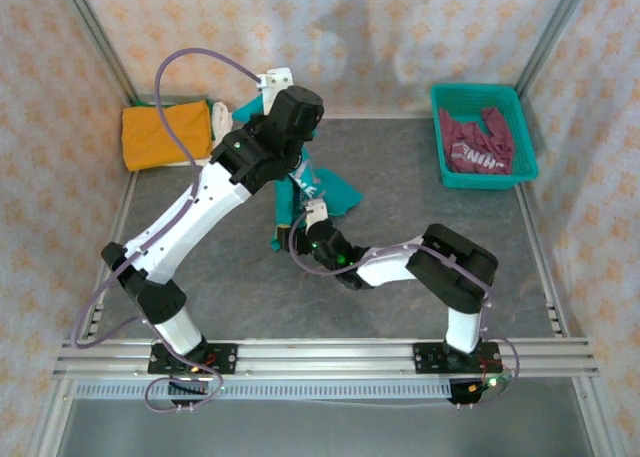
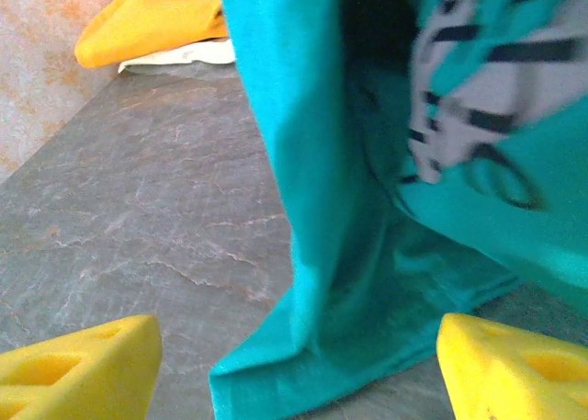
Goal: Fold and stack the t-shirts
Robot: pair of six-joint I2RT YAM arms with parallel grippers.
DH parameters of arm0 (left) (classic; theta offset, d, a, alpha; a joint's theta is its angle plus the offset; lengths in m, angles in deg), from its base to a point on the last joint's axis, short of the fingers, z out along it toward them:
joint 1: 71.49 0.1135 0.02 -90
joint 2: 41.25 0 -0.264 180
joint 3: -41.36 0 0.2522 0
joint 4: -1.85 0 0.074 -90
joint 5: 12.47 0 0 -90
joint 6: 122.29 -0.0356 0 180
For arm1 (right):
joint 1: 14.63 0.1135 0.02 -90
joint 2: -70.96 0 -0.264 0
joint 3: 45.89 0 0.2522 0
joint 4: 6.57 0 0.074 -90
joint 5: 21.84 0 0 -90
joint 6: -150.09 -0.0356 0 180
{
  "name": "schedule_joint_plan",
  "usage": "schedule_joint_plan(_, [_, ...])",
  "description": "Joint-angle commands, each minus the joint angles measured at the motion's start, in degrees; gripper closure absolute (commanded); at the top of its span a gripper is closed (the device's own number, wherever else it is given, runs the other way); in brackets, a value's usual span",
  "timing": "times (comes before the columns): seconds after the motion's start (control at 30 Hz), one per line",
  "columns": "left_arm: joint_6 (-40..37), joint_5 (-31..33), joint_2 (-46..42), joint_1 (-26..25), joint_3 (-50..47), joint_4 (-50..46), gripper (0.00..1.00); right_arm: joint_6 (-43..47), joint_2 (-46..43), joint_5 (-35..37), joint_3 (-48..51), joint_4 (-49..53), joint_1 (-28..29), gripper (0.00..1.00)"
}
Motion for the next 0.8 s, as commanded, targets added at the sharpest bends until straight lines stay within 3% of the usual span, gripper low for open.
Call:
schedule_joint_plan(0.0, [0.17, 4.39, -3.38, 0.37, -1.54, 2.64, 1.00, 0.53, 0.22, -0.84, -2.52, -0.32, -0.33, 0.23])
schedule_joint_plan(0.1, [0.54, 4.64, -3.53, 1.23, -1.52, 1.43, 1.00, -0.15, -1.16, 1.99, -2.00, 1.26, -0.83, 0.33])
schedule_joint_plan(0.17, [1.15, 3.96, -4.16, 1.88, -2.86, 2.24, 1.00, -2.55, 0.14, -1.34, -1.99, 0.11, -2.48, 0.45])
schedule_joint_plan(0.23, [1.13, 3.15, -4.89, 2.13, -4.77, 4.41, 1.00, -4.94, 3.06, -6.36, -4.60, 1.09, -3.57, 0.51])
schedule_joint_plan(0.37, [0.90, 2.06, -4.66, 3.22, -4.51, 3.51, 1.00, -5.56, 5.14, -8.00, -6.99, 3.73, -4.15, 0.84])
schedule_joint_plan(0.5, [4.42, -0.74, -6.00, 8.54, -4.70, -1.52, 1.00, -7.02, -1.10, -7.67, -3.49, 5.32, -7.28, 1.00])
schedule_joint_plan(0.67, [6.14, 0.29, -14.18, 14.46, -13.71, -0.02, 1.00, -1.40, -16.95, -9.04, 0.28, 17.04, -11.09, 1.00])
schedule_joint_plan(0.77, [5.55, 1.83, -18.66, 15.27, -17.34, 0.28, 1.00, 3.64, -27.73, -7.73, 0.45, 27.23, -11.87, 1.00])
